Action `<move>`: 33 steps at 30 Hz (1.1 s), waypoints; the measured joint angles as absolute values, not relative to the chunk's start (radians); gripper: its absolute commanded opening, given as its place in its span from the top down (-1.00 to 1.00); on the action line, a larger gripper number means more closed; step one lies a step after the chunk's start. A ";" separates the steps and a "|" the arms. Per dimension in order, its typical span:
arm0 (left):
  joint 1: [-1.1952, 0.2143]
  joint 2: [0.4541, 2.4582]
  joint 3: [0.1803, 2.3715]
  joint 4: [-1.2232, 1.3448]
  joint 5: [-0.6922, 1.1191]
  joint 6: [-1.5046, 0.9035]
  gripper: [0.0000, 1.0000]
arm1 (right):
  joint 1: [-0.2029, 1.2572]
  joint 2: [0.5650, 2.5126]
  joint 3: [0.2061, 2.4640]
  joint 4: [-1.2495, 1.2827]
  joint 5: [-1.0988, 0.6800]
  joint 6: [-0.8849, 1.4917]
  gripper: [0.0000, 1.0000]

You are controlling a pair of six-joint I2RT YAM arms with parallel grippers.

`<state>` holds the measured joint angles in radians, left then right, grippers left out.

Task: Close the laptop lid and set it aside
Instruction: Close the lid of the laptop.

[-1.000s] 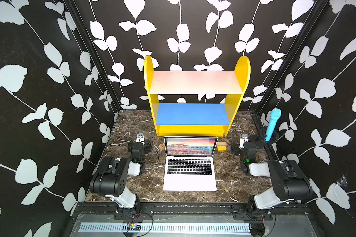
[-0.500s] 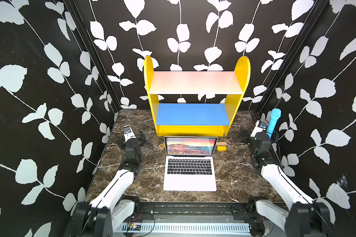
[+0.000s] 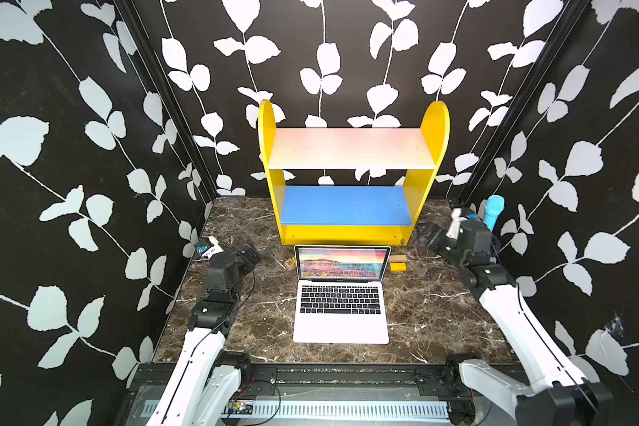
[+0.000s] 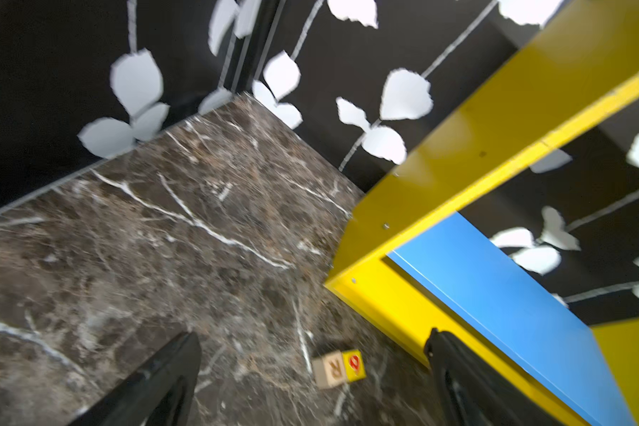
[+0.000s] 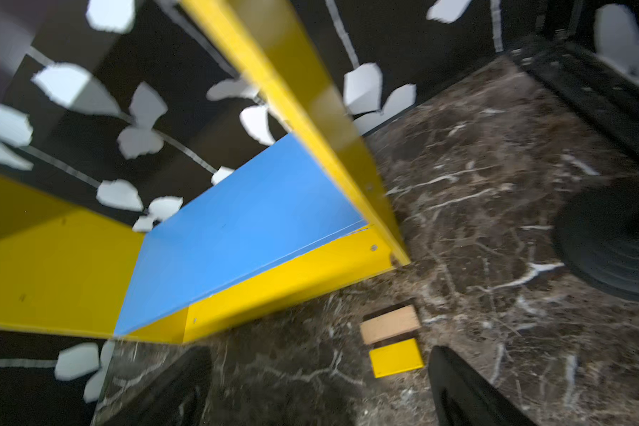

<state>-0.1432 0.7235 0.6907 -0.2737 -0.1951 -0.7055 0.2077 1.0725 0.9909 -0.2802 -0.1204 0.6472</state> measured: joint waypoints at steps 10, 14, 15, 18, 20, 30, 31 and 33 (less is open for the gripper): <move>-0.143 0.770 0.810 -0.446 0.083 -0.606 -0.96 | 0.491 1.335 1.396 -0.503 -0.061 0.518 -0.71; -0.143 0.780 0.822 -0.489 0.165 -0.566 -0.96 | 0.550 1.465 1.544 -0.576 -0.045 0.483 -0.64; -0.143 0.782 0.827 -0.504 0.181 -0.554 -0.96 | 0.563 1.494 1.577 -0.593 -0.043 0.476 -0.63; -0.143 0.783 0.847 -0.544 0.212 -0.521 -0.96 | 0.595 1.577 1.672 -0.641 -0.038 0.457 -0.62; -0.143 0.780 0.859 -0.565 0.228 -0.498 -0.96 | 0.610 1.630 1.734 -0.671 -0.036 0.449 -0.62; -0.139 0.750 0.884 -0.659 0.247 -0.384 -0.96 | 0.652 1.868 1.972 -0.786 -0.034 0.433 -0.60; -0.135 0.750 0.884 -0.663 0.247 -0.379 -0.96 | 0.655 1.886 1.988 -0.796 -0.034 0.433 -0.60; -0.124 0.748 0.884 -0.668 0.251 -0.372 -0.97 | 0.663 1.914 2.016 -0.814 -0.034 0.432 -0.58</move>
<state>-0.1238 0.7483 0.8837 -0.6682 0.2508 -0.3721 0.6628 1.9144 2.0163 -0.8143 -0.0341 0.4320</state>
